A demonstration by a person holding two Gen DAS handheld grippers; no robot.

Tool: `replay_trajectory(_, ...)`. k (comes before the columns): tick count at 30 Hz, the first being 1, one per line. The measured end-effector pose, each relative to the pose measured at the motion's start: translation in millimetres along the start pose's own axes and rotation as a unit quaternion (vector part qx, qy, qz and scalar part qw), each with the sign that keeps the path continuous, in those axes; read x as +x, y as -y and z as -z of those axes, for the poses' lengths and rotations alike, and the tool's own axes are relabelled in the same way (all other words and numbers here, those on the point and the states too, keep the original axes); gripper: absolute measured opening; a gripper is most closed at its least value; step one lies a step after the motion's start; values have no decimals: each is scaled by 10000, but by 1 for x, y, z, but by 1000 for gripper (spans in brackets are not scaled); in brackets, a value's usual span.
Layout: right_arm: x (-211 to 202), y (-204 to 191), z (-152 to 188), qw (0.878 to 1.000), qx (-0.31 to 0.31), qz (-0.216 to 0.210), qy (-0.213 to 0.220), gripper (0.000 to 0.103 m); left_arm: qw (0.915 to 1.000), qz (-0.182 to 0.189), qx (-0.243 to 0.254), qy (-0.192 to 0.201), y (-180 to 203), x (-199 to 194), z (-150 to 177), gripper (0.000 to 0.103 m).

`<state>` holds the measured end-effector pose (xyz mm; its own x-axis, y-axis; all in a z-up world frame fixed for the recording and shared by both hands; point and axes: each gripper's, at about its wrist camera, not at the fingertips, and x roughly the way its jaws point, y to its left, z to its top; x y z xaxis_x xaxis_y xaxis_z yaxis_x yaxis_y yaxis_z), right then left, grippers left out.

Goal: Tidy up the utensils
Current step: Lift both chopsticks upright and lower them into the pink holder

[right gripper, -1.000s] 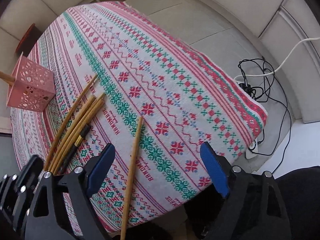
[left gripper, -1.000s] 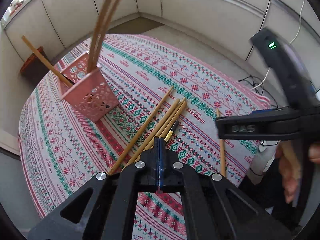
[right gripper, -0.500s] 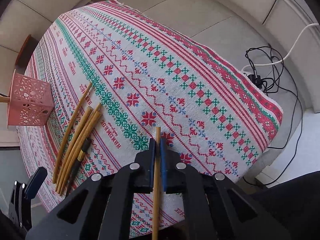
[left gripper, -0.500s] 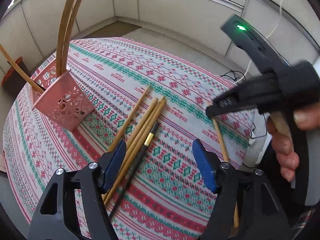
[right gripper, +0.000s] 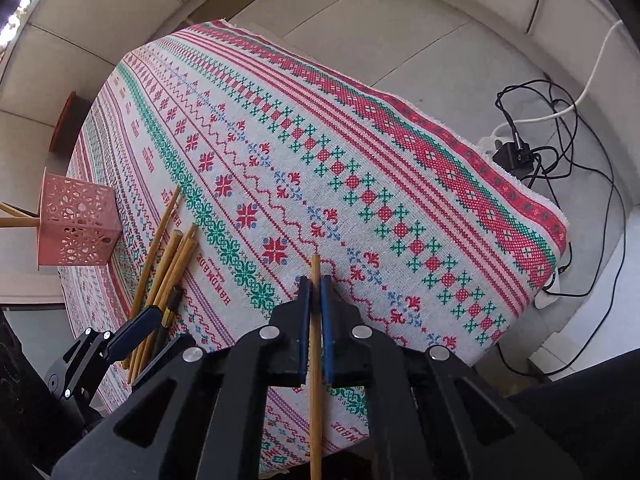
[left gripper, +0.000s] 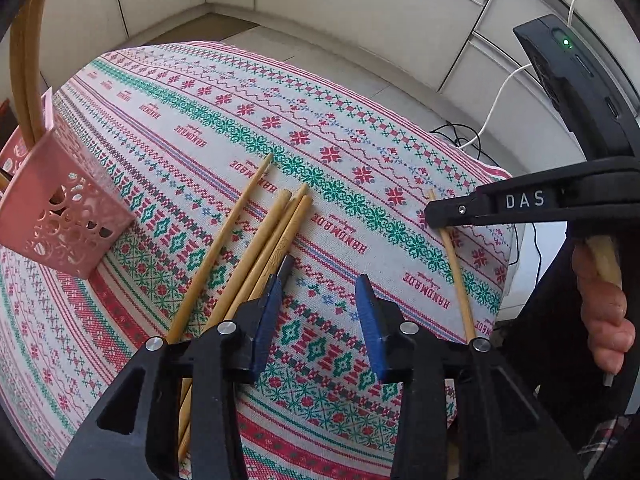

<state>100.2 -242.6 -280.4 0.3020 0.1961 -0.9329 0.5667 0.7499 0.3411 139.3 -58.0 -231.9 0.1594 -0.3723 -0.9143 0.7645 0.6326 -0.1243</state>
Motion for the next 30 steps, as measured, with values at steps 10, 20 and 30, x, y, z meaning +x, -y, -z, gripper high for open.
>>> replay_trajectory(10,0,-5,0,10000,-96,8,0,6,9987,-379,190,-281,-3,23,-8,36)
replay_trajectory(20,-1,-13,5,9994,-221,175,182,5,9894,-1163,725,-484,34,33,-12,6)
replay_trajectory(30,-52,-30,46,9920,-675,-818,688,5,9888,-645,-550,1225,27,-83,34,6)
